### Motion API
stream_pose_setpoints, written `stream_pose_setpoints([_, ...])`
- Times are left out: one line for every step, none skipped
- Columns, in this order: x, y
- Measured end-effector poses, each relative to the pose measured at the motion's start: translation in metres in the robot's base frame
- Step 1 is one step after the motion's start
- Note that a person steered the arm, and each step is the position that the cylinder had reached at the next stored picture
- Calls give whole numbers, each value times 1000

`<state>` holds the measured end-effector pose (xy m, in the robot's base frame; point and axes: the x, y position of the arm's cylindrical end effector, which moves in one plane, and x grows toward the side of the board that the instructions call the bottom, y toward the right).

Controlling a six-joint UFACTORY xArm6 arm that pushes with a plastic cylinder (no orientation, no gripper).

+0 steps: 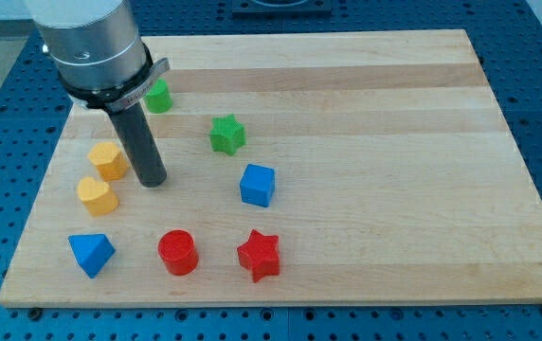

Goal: Slightly move the yellow hexagon diagonally to the green circle

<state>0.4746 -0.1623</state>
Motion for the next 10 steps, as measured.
stream_pose_setpoints([0, 1])
stream_pose_setpoints([0, -1])
stream_pose_setpoints([0, -16])
stream_pose_setpoints([0, -50])
stream_pose_setpoints([0, -61])
stream_pose_setpoints([-2, -61])
stream_pose_setpoints([-11, -61])
stream_pose_setpoints([-20, -60])
stream_pose_setpoints([-25, -23])
stream_pose_setpoints([-36, -7])
